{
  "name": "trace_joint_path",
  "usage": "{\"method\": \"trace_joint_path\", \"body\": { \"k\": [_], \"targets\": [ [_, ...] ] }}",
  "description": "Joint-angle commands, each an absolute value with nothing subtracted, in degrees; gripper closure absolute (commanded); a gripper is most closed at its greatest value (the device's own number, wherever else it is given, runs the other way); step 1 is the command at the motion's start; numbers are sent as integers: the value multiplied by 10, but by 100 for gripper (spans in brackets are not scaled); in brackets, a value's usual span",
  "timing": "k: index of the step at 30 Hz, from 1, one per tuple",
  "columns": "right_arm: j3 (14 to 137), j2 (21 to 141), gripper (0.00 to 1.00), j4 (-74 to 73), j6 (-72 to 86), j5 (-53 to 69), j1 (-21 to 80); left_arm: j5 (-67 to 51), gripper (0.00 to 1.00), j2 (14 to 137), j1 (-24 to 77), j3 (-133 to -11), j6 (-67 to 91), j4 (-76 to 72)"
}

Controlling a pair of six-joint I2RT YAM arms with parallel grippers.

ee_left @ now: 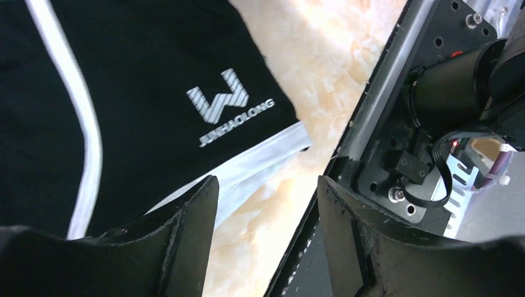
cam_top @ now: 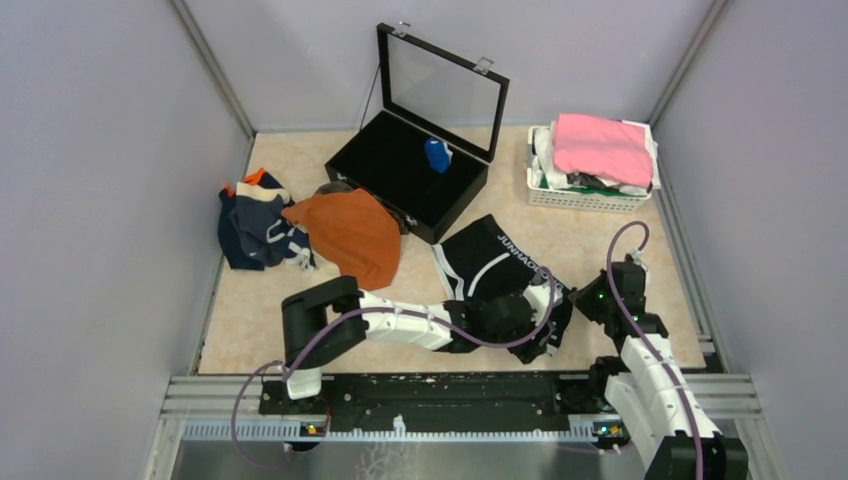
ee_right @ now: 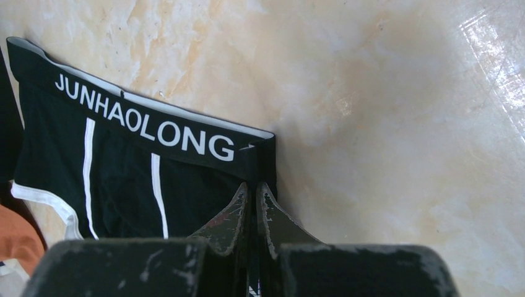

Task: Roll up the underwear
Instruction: Fold the underwear at the center of the board.

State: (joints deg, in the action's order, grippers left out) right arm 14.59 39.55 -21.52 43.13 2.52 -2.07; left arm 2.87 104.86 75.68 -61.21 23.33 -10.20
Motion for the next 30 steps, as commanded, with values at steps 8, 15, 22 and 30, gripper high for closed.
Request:
{"method": "trace_joint_path", "body": {
  "k": [8,15,22,30],
  "targets": [
    [146,402,100,-192,428,34,-27,36,35,1118,791,-719,187,-89],
    [145,404,100,-191,427,34,-28,37,36,1146,796,-744,175,-79],
    [146,404,100,-190,427,34,-27,47,39,1170,799,-757,168,-78],
    [144,405,100,-188,427,35,-27,46,41,1185,802,-770,166,-74]
  ]
}}
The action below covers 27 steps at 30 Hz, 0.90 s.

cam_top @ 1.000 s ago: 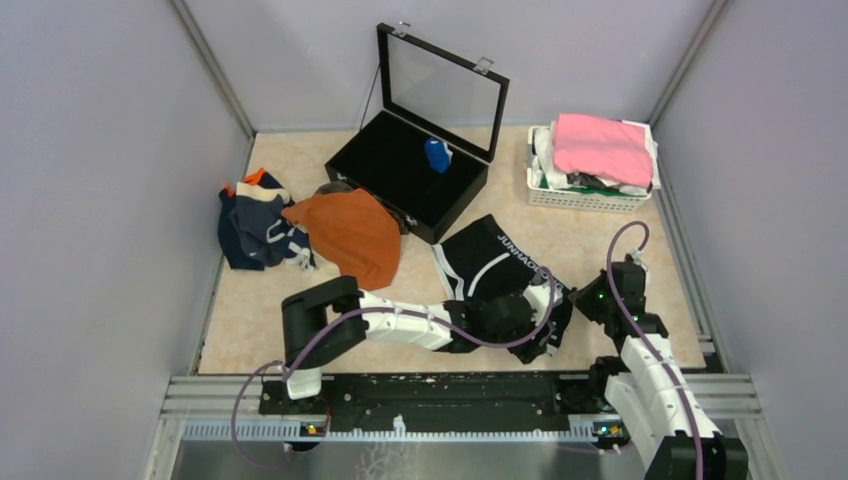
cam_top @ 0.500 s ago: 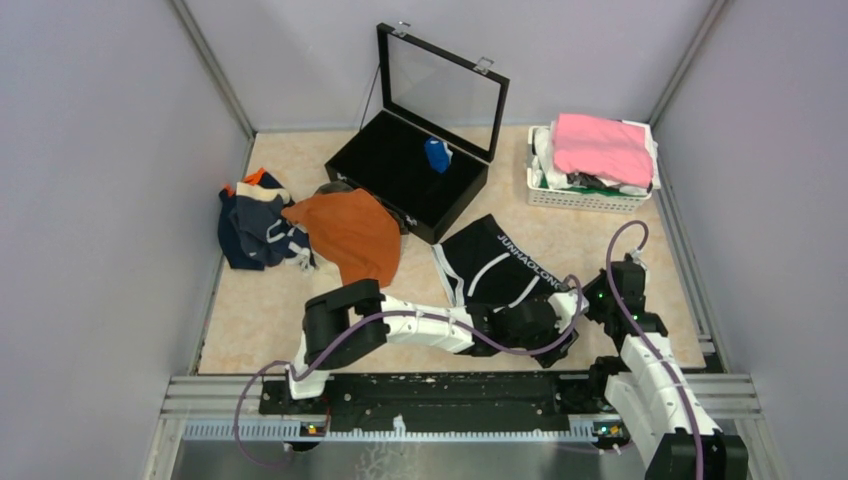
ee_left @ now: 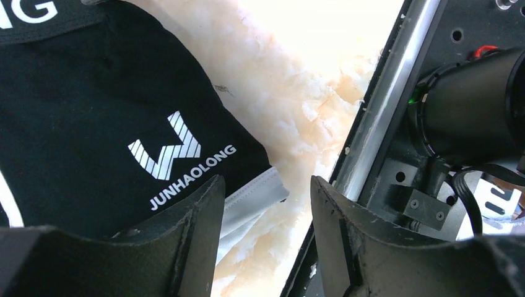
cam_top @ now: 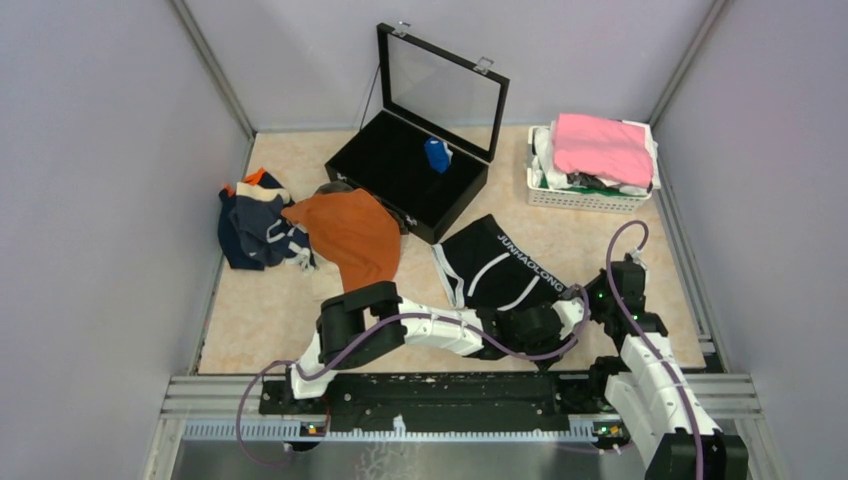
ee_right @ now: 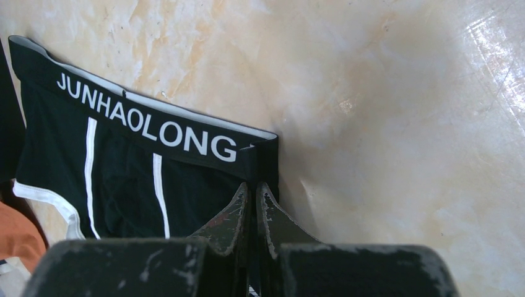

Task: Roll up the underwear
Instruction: Fold the underwear at the center of the board.

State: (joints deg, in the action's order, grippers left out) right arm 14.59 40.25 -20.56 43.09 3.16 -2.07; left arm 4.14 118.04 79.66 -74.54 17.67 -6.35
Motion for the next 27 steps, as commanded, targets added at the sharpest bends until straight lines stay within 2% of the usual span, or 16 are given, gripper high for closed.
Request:
{"method": "trace_joint_path", "body": {
  "k": [1,5,10,27],
  "targets": [
    [144,405,100,-187,427,36,-28,46,41,1185,803,-770,165,-74],
    [144,405,100,-187,427,36,-28,48,42,1187,808,-773,163,-72],
    [145,403,100,-188,427,36,-27,43,50,1200,809,-781,163,-64],
    [145,398,100,-192,429,35,-28,91,53,1224,815,-781,166,-18]
  ]
}}
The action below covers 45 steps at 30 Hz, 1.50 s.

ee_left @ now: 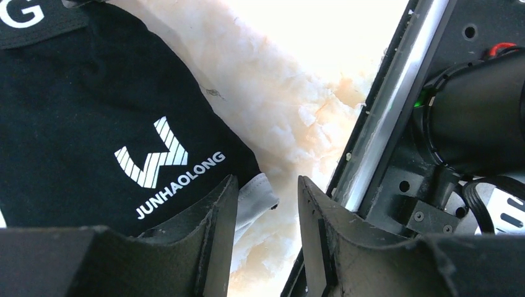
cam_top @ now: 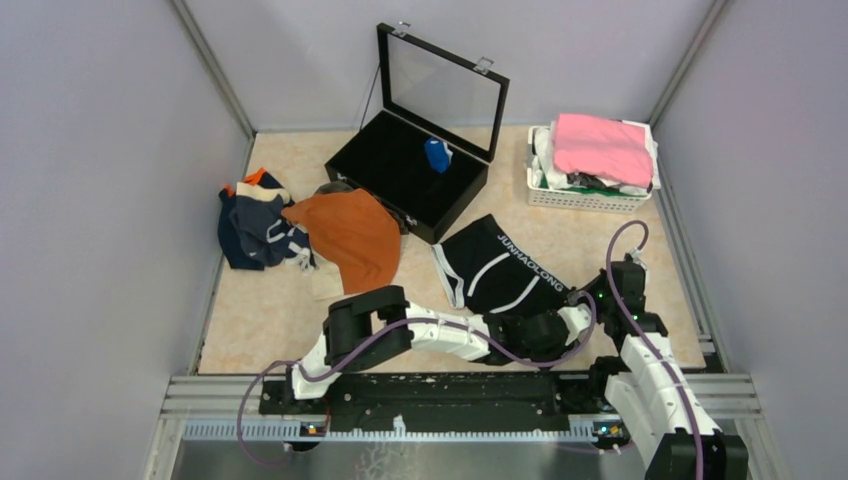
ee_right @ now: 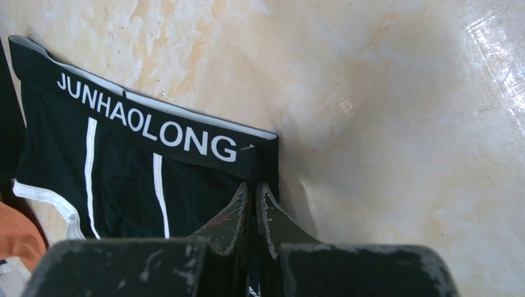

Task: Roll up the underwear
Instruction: Fold the underwear at the center of the board.

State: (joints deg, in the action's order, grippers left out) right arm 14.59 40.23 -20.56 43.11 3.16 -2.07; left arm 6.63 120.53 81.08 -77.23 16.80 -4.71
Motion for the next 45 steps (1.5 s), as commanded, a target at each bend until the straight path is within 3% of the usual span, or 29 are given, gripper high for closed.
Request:
{"method": "trace_joint_path", "body": {
  "k": [1,19,34,45],
  "targets": [
    [145,398,100,-192,430,35,-28,96,53,1226,816,-782,166,-15],
    [142,393,100,-192,434,33,-27,203,58,1260,849,-798,140,63],
    [157,374,100,-211,440,30,-27,268,100,1270,855,-808,144,92],
    [221,335,100,-291,447,9,-27,217,100,1144,854,-762,155,58]
  ]
}}
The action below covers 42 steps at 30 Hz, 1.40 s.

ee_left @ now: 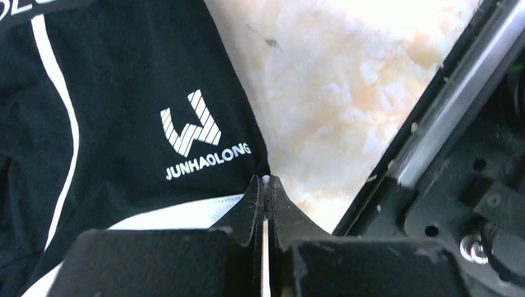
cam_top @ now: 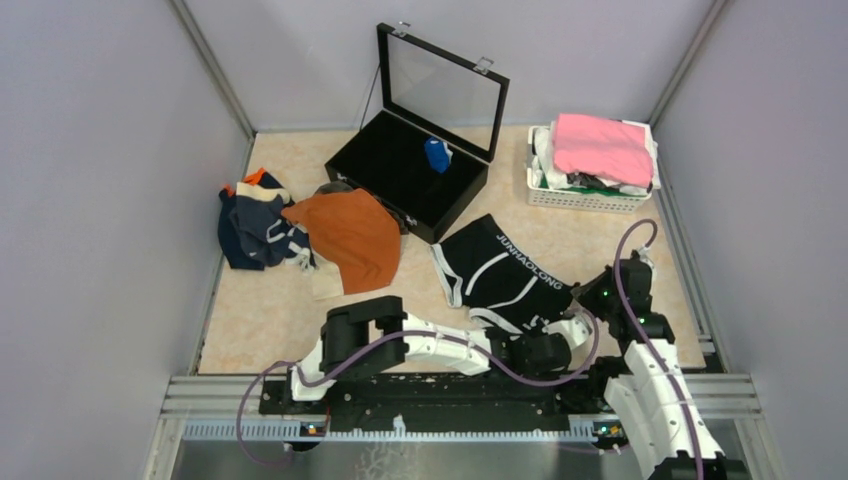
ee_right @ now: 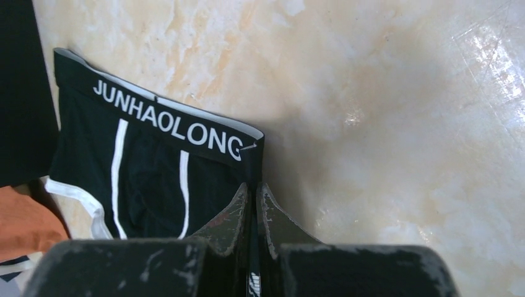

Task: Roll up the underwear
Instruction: Fold the underwear at the center of the board.

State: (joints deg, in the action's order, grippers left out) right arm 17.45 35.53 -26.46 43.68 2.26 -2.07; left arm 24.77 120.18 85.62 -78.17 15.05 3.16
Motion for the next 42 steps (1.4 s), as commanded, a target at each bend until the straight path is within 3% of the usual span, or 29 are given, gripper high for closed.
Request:
{"method": "trace_joint_path", "body": {
  "k": [1,26,42],
  "targets": [
    [224,332,100,-297,451,10,-27,215,100,1134,855,-762,156,61],
    [428,254,100,-501,428,-20,-27,74,100,1031,853,-796,136,55],
    [382,368,100,-351,408,50,-27,23,100,985,714,-734,134,16]
  ]
}}
